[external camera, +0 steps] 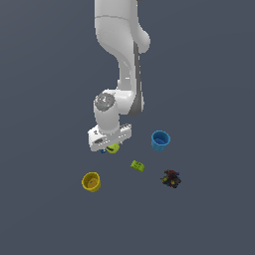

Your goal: Pick up a designated object from a clutter of objects.

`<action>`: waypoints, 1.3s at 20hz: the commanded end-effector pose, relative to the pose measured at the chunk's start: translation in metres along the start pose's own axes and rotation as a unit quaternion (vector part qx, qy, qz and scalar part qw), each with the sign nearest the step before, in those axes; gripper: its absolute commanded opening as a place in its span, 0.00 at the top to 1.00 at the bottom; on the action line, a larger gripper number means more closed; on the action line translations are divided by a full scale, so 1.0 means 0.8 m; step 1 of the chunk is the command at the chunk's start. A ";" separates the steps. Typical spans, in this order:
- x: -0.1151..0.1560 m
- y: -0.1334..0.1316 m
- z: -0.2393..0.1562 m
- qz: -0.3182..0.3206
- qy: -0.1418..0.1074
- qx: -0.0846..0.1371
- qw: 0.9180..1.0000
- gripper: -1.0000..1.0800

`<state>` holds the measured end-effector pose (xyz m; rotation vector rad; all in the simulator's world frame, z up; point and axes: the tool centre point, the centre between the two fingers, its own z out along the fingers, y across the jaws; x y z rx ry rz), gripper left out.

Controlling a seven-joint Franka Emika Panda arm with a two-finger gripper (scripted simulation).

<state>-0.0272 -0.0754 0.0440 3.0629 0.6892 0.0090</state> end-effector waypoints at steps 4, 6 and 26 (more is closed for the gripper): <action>0.000 0.000 0.000 0.000 0.000 0.000 1.000 1.00; -0.001 -0.001 -0.002 0.000 0.000 0.000 1.000 1.00; -0.032 -0.044 -0.124 0.000 -0.001 0.000 1.000 1.00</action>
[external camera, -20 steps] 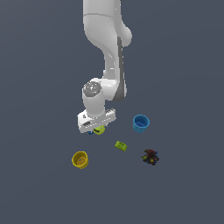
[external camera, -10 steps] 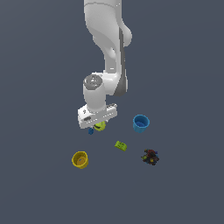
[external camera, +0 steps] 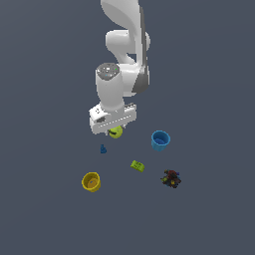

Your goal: Pick up a designated object from a clutter of objects.

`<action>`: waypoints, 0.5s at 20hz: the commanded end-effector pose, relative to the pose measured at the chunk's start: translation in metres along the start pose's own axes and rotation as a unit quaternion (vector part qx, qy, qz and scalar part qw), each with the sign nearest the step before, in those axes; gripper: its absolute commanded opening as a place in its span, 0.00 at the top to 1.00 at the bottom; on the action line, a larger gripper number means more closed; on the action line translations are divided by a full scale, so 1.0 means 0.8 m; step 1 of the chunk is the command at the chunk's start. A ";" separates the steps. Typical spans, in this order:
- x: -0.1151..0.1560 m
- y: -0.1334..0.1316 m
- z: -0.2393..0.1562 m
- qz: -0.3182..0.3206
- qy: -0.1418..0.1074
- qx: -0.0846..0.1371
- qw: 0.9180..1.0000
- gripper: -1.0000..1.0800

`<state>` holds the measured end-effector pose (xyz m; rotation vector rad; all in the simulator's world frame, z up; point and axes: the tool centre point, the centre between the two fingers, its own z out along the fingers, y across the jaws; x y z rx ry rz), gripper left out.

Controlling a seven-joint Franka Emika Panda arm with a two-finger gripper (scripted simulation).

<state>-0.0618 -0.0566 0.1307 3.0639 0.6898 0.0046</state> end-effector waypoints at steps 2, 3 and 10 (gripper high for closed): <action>-0.008 -0.011 -0.034 0.000 0.000 0.000 1.000 1.00; -0.011 -0.015 -0.044 0.000 0.000 0.000 1.000 1.00; -0.027 -0.039 -0.113 0.000 0.000 -0.001 1.000 1.00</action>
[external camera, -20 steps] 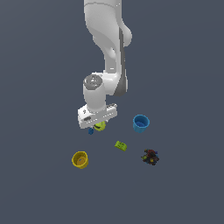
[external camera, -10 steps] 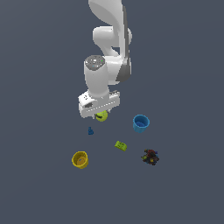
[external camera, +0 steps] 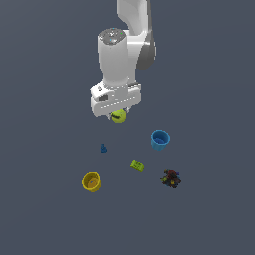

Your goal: Pick up a designated object from a clutter of objects.

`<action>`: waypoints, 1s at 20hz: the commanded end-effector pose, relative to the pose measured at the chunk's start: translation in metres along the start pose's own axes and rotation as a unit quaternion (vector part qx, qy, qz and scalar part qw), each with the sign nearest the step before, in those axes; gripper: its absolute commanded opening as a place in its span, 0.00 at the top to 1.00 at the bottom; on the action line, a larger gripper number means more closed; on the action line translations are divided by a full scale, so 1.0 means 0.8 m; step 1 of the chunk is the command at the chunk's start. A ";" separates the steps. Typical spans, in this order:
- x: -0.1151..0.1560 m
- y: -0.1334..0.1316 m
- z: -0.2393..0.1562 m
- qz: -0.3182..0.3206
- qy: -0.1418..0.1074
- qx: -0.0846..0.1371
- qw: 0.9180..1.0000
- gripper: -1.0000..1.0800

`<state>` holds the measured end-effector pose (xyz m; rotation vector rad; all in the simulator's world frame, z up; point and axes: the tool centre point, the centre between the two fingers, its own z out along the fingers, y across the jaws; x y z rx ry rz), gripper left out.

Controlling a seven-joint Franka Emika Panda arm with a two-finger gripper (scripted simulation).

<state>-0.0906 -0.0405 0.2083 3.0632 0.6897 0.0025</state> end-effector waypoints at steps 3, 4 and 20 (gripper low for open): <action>-0.011 -0.016 -0.048 0.000 0.000 0.000 1.000 1.00; -0.014 -0.020 -0.059 0.000 0.000 0.000 1.000 1.00; -0.042 -0.064 -0.196 0.000 -0.001 0.001 1.000 1.00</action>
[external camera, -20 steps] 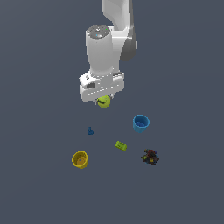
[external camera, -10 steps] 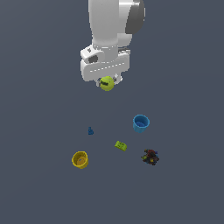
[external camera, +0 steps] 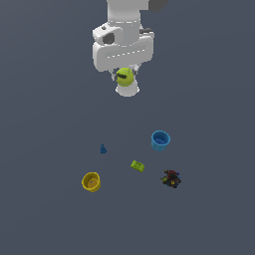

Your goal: Pick up a designated object from a clutter of objects.

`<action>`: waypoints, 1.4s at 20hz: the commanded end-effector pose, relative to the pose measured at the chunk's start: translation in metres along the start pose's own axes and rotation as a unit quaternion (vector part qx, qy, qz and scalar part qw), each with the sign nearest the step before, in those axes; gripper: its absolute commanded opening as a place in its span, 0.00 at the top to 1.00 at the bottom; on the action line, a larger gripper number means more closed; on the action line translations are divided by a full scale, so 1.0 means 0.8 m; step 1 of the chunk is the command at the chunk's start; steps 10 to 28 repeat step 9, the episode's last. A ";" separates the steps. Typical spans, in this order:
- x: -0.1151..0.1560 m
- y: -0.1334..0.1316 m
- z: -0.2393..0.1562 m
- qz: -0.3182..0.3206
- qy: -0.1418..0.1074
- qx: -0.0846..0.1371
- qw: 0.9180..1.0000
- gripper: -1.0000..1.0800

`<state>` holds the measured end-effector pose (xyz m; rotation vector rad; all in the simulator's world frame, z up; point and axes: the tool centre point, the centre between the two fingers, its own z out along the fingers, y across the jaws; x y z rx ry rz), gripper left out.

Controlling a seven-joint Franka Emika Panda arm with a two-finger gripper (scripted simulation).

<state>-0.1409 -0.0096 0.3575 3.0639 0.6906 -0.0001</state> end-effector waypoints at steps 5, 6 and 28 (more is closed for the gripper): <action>-0.004 -0.008 -0.027 0.000 0.000 0.000 1.000 1.00; -0.004 -0.008 -0.029 0.000 0.000 0.000 1.000 1.00; -0.004 -0.009 -0.032 0.000 0.000 0.000 1.000 1.00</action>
